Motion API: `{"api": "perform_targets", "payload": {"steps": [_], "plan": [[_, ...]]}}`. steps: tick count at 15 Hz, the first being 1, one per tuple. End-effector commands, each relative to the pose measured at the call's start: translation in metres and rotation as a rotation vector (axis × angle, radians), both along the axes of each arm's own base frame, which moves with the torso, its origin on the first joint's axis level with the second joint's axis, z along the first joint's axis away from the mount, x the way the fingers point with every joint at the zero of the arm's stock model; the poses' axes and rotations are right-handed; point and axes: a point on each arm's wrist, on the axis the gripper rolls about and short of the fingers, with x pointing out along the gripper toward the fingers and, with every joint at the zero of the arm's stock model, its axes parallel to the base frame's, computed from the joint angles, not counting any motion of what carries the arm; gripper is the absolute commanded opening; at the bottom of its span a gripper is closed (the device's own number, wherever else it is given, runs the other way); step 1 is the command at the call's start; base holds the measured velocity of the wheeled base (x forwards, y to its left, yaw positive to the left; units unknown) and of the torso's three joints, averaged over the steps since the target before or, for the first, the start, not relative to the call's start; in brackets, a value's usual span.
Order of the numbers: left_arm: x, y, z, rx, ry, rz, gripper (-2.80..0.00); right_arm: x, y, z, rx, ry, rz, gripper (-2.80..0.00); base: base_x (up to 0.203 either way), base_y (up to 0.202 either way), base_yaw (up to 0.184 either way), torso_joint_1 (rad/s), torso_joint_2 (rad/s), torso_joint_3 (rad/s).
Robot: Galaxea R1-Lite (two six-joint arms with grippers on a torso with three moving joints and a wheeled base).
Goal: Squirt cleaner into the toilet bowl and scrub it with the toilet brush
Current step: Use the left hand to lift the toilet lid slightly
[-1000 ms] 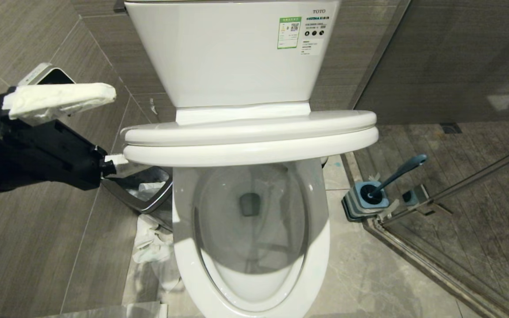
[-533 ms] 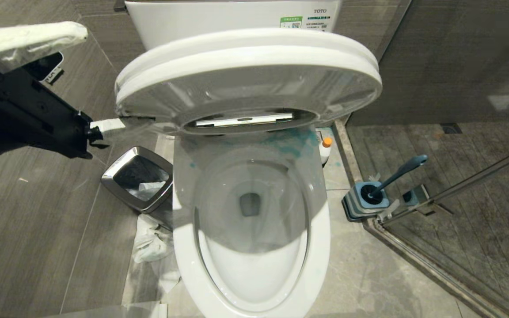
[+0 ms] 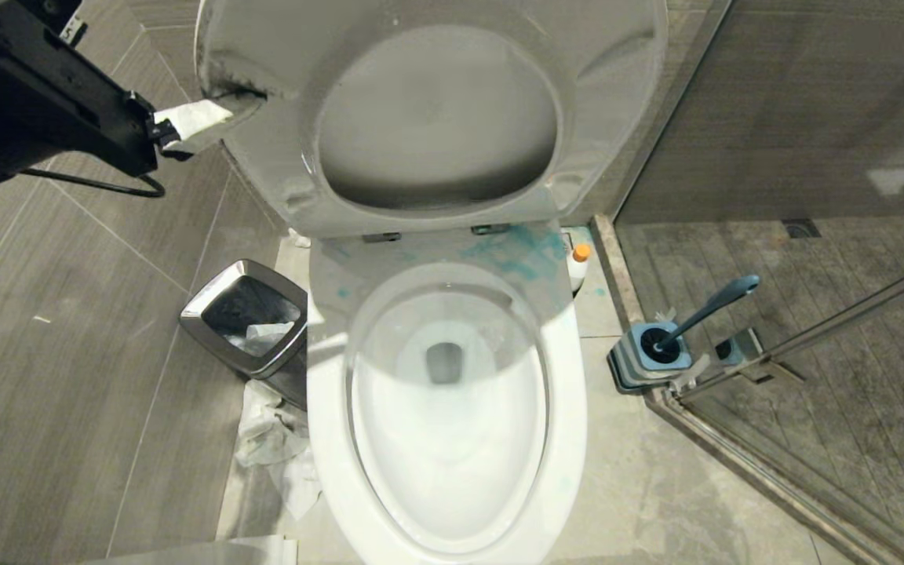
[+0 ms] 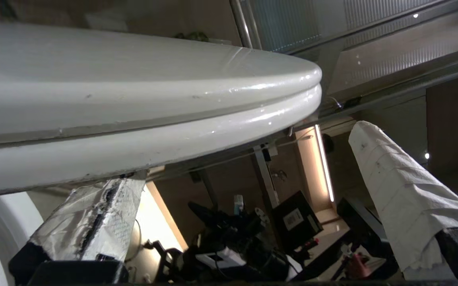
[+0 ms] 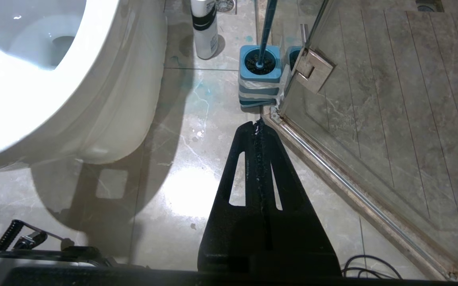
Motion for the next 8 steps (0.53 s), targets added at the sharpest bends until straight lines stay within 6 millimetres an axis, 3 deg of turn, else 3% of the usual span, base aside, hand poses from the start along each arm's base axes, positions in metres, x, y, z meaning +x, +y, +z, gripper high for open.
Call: {"api": "perform_targets", "payload": {"steps": [1,8], "plan": [[0.019,-0.002,0.000,-0.007,-0.040,0.007,0.00,0.000,0.000,0.000,0.000,-0.001,0.000,-2.80,0.000,0.000,0.000,0.000,0.00,0.000],[0.067,-0.004,-0.016,0.005,-0.250,0.067,0.00,0.000,0.000,0.000,-0.001,0.000,0.000,-2.80,0.000,0.000,0.000,0.000,0.00,0.000]]}}
